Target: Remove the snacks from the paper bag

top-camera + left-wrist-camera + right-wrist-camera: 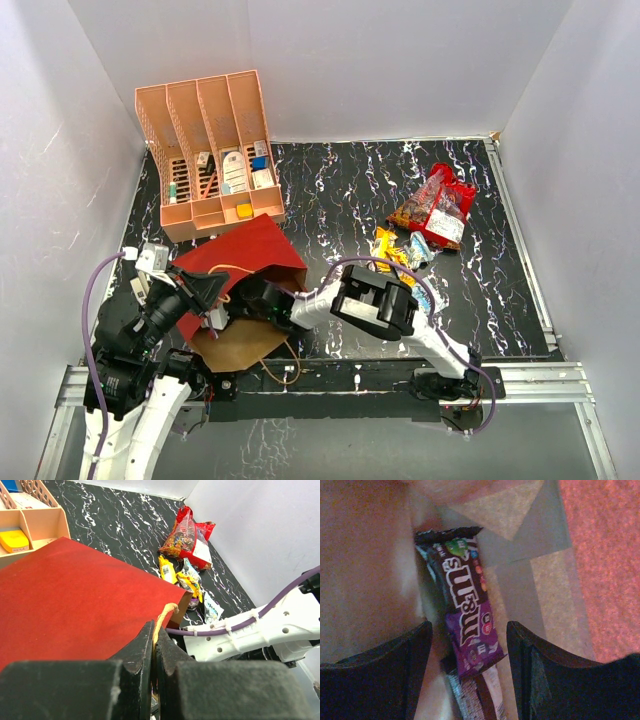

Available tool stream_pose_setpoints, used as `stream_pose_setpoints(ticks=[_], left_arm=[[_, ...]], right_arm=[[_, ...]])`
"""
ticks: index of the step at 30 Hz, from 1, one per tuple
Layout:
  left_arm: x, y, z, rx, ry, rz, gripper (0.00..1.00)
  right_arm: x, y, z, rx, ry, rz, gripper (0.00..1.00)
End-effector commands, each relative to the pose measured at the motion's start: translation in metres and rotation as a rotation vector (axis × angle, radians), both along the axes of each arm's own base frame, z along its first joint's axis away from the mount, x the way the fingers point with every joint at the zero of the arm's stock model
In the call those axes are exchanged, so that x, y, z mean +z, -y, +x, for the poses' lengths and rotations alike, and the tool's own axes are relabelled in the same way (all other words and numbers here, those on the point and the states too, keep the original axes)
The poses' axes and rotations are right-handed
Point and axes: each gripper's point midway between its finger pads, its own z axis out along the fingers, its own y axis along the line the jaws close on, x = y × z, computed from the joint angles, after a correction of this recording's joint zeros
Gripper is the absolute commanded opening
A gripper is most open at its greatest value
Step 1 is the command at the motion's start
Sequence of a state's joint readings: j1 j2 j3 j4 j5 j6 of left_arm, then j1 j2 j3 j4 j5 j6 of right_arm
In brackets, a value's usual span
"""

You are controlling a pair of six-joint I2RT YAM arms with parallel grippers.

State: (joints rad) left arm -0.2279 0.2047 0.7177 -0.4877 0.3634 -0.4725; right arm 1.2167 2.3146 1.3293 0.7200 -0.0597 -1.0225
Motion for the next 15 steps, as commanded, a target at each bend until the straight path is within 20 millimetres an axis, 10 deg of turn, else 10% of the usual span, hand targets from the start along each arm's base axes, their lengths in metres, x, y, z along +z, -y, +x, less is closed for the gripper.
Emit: stream_pose_setpoints(ticks=[1, 15], left_arm=[[0.006, 0.002, 0.0, -0.012, 0.035, -0.009, 0.02], [0.006, 0.003, -0.001, -0.018, 0.034, -0.008, 0.02]], right_arm=[[0.03, -0.022, 0.018, -0.01, 0.024, 0.119, 0.63], [0.02, -0.029, 0.077, -0.149, -0.024, 0.151, 0.43]])
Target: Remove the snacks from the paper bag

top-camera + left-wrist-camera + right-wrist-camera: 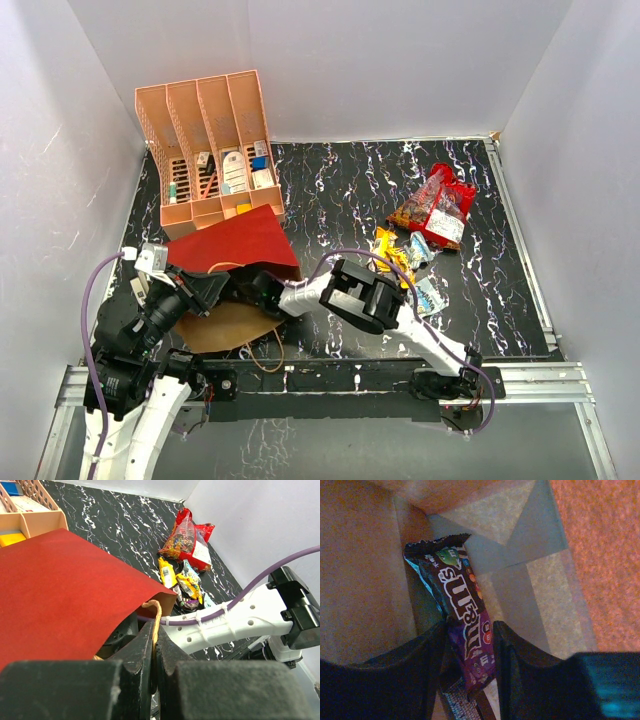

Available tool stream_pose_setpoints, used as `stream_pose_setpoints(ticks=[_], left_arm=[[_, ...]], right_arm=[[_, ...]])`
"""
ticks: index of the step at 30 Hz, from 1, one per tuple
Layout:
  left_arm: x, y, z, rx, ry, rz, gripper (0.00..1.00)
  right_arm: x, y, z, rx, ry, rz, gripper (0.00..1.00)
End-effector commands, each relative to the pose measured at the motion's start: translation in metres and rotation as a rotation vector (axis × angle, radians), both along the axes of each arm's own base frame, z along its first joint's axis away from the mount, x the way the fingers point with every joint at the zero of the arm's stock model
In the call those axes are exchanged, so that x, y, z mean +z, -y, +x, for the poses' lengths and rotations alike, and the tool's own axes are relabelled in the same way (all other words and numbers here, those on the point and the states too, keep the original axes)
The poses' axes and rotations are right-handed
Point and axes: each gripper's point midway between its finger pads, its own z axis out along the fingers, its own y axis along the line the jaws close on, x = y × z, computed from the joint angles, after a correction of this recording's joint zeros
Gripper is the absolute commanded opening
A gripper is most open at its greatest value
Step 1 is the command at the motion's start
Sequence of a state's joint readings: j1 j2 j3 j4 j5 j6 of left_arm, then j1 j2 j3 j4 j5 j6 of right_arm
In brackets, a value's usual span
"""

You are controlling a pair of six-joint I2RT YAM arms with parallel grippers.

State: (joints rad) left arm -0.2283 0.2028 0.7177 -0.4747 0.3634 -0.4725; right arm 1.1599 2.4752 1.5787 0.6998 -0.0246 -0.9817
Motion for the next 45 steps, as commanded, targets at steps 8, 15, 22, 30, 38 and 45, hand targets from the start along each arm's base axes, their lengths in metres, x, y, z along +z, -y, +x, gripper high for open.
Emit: stream_pose_setpoints(ticks=[8, 15, 22, 30, 38, 45], left_arm=[[0.003, 0.002, -0.001, -0.013, 0.017, -0.002, 0.02], [0.002, 0.001, 0.001, -0.004, 0.011, 0.0, 0.02], [0.001, 0.0, 0.002, 0.004, 0.004, 0.002, 0.02], [0.0, -0.001, 0.003, 0.009, 0.001, 0.004, 0.02], [-0.001, -0.001, 0.004, 0.013, -0.007, 0.004, 0.02], [-0.001, -0.002, 0.004, 0.022, -0.009, 0.003, 0.02]], right_arm=[[0.02, 0.004, 0.017, -0.018, -0.027, 0.058, 0.25], [0.031, 0.014, 0.001, 0.031, -0.045, 0.057, 0.15], [0.064, 0.034, -0.026, 0.054, -0.053, 0.128, 0.07], [0.071, 0.07, -0.064, 0.033, -0.102, 0.134, 0.07], [0.101, 0.111, -0.1, 0.026, -0.212, 0.195, 0.07], [0.124, 0.165, -0.148, 0.043, -0.563, 0.251, 0.07]])
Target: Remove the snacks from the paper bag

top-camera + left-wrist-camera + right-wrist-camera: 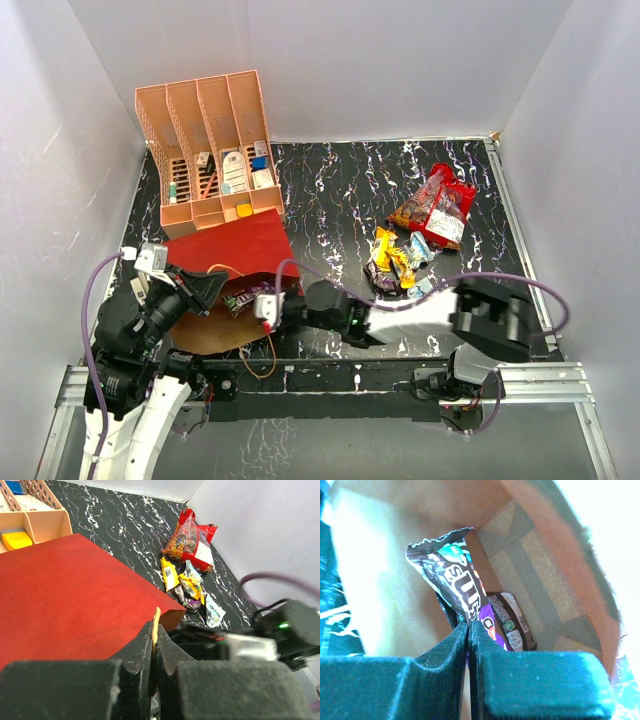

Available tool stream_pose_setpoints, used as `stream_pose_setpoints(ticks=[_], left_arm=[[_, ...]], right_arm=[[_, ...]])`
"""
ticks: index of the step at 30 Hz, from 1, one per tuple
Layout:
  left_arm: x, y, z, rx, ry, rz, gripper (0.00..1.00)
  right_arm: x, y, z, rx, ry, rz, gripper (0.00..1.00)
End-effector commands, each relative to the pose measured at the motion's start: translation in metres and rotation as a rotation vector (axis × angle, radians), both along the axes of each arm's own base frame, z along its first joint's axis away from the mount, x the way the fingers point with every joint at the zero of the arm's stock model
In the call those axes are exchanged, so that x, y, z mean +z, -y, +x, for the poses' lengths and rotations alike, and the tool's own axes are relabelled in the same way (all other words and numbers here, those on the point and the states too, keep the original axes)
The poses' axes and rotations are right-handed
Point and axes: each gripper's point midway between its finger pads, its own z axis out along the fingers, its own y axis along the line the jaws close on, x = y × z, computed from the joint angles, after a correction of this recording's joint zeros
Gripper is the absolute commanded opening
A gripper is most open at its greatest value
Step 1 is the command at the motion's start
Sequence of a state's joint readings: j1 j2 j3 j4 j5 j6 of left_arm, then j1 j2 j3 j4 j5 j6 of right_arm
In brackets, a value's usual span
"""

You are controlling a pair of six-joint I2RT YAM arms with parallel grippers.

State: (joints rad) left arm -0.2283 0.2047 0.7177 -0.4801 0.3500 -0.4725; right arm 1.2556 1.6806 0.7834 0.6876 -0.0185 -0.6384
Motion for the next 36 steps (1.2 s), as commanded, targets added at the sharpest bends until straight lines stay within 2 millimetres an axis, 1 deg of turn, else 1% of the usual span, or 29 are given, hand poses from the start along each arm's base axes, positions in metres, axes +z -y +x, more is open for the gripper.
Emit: stream_pose_setpoints(ticks=[1, 4, 6, 8, 12, 14, 15, 17, 18, 20, 23, 24, 27, 29, 30, 34, 36], left_arm=[[0.0, -0.001, 0.003, 0.011, -0.002, 0.0, 0.03], [0.0, -0.001, 0.004, 0.014, -0.003, -0.001, 0.03], [0.0, -0.001, 0.004, 0.016, -0.006, -0.002, 0.03], [-0.001, -0.001, 0.005, 0.016, -0.011, 0.001, 0.03], [-0.003, -0.002, 0.006, 0.023, -0.023, 0.003, 0.03], [-0.003, -0.003, 0.007, 0.03, -0.031, 0.005, 0.03], [-0.005, -0.003, 0.008, 0.033, -0.036, 0.006, 0.03], [-0.005, -0.003, 0.009, 0.032, -0.043, 0.007, 0.03], [-0.006, -0.003, 0.009, 0.031, -0.047, 0.008, 0.03], [-0.008, -0.002, 0.01, 0.027, -0.056, 0.011, 0.03], [-0.009, 0.0, 0.011, 0.013, -0.064, 0.015, 0.02], [-0.009, 0.0, 0.011, 0.015, -0.068, 0.016, 0.01], [-0.01, 0.0, 0.012, 0.016, -0.073, 0.017, 0.0], [-0.01, 0.0, 0.011, 0.018, -0.074, 0.016, 0.0], [-0.01, 0.0, 0.011, 0.02, -0.072, 0.015, 0.0], [-0.01, -0.001, 0.011, 0.02, -0.07, 0.016, 0.0], [-0.01, 0.0, 0.011, 0.018, -0.071, 0.017, 0.0]], right_arm=[[0.042, 0.027, -0.037, 0.03, -0.301, 0.154, 0.07], [0.051, 0.048, -0.068, 0.111, -0.443, 0.143, 0.07], [0.053, 0.065, -0.078, 0.109, -0.505, 0.124, 0.07], [0.052, 0.083, -0.085, 0.104, -0.523, 0.087, 0.07], [0.06, 0.119, -0.098, 0.116, -0.516, 0.049, 0.07], [0.07, 0.134, -0.097, 0.078, -0.529, 0.084, 0.07], [0.08, 0.143, -0.093, 0.039, -0.531, 0.128, 0.07], [0.092, 0.159, -0.076, -0.097, -0.567, 0.223, 0.07], [0.096, 0.171, -0.057, -0.225, -0.575, 0.289, 0.07], [0.097, 0.19, -0.034, -0.412, -0.617, 0.384, 0.07], [0.091, 0.225, 0.005, -0.744, -0.611, 0.484, 0.07], [0.089, 0.236, 0.015, -0.844, -0.597, 0.507, 0.07], [0.077, 0.264, 0.037, -1.101, -0.513, 0.53, 0.07], [0.068, 0.278, 0.048, -1.203, -0.476, 0.53, 0.07], [0.063, 0.283, 0.057, -1.239, -0.48, 0.525, 0.07], [0.031, 0.3, 0.104, -1.297, -0.645, 0.496, 0.07], [0.022, 0.305, 0.119, -1.302, -0.693, 0.479, 0.07]])
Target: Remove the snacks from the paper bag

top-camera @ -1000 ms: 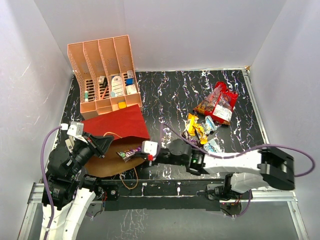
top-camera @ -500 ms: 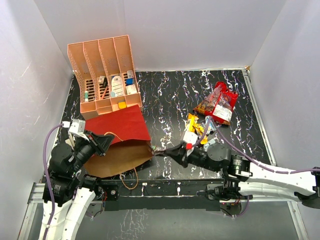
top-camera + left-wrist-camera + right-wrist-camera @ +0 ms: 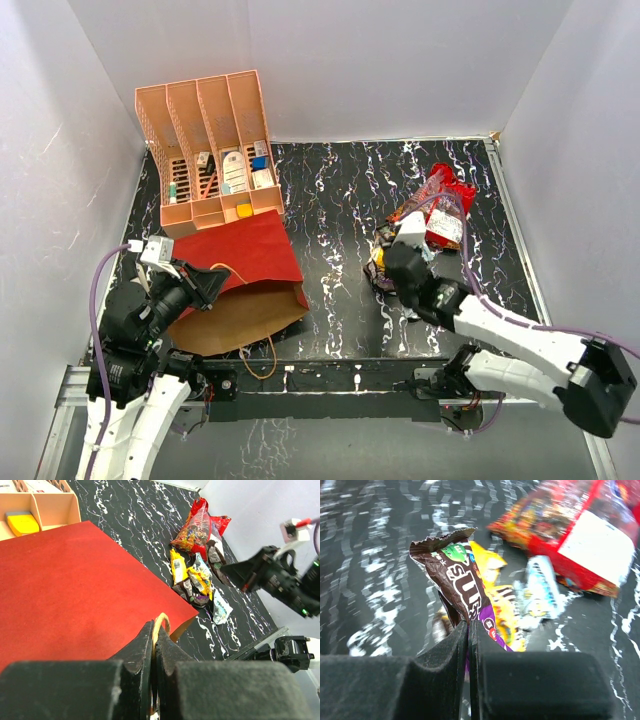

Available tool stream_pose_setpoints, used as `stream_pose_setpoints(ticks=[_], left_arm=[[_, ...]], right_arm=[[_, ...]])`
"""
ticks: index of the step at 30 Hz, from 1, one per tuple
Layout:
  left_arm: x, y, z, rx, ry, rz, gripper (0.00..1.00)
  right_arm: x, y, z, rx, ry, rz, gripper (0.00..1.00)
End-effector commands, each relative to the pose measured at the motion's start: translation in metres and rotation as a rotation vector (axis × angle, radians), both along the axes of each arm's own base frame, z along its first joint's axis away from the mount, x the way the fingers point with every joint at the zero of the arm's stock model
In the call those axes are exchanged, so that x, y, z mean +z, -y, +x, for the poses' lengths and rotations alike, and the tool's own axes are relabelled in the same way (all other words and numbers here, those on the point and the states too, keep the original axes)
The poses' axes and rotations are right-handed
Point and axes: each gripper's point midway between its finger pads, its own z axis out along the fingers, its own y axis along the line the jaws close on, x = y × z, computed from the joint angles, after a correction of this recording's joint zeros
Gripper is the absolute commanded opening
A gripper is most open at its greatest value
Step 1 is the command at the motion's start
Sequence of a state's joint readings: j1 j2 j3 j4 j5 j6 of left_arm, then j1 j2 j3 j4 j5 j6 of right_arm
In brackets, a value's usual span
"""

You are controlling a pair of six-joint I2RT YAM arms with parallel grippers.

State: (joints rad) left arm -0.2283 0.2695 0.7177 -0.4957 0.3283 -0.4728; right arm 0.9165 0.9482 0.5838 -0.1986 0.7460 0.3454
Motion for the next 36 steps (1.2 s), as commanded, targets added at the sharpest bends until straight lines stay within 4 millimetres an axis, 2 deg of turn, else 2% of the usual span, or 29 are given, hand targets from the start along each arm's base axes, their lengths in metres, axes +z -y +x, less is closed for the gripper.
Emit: stream_pose_setpoints(ticks=[1, 6, 9, 14, 19, 22, 26, 29, 32, 36], left_arm=[[0.004, 0.001, 0.0, -0.007, 0.007, -0.003, 0.0], [0.005, 0.002, -0.001, -0.014, 0.011, -0.005, 0.0], [0.006, 0.004, 0.0, -0.025, 0.012, -0.011, 0.0], [0.013, 0.02, 0.003, -0.113, -0.001, -0.05, 0.0], [0.019, 0.04, 0.008, -0.214, -0.009, -0.117, 0.0], [0.022, 0.044, 0.008, -0.243, 0.003, -0.12, 0.0], [0.013, 0.044, 0.005, -0.257, 0.009, -0.1, 0.0], [0.003, 0.041, 0.002, -0.252, -0.002, -0.078, 0.0], [0.003, 0.04, 0.0, -0.25, 0.011, -0.071, 0.0], [0.003, 0.038, 0.001, -0.236, 0.013, -0.063, 0.0]], right_arm=[[0.009, 0.004, 0.038, -0.041, -0.038, 0.141, 0.07], [-0.011, 0.011, 0.052, -0.053, -0.102, 0.084, 0.07], [-0.021, 0.007, 0.054, -0.023, -0.14, 0.081, 0.07], [-0.035, 0.005, 0.054, -0.015, -0.178, 0.068, 0.08], [-0.046, 0.006, 0.051, -0.009, -0.195, 0.059, 0.14], [-0.045, 0.006, 0.048, 0.0, -0.193, 0.066, 0.25], [-0.038, 0.008, 0.044, 0.023, -0.179, 0.057, 0.39], [-0.022, 0.008, 0.042, 0.04, -0.147, 0.072, 0.46], [-0.007, 0.005, 0.04, 0.062, -0.117, 0.104, 0.52], [-0.003, -0.002, 0.036, 0.09, -0.12, 0.152, 0.55]])
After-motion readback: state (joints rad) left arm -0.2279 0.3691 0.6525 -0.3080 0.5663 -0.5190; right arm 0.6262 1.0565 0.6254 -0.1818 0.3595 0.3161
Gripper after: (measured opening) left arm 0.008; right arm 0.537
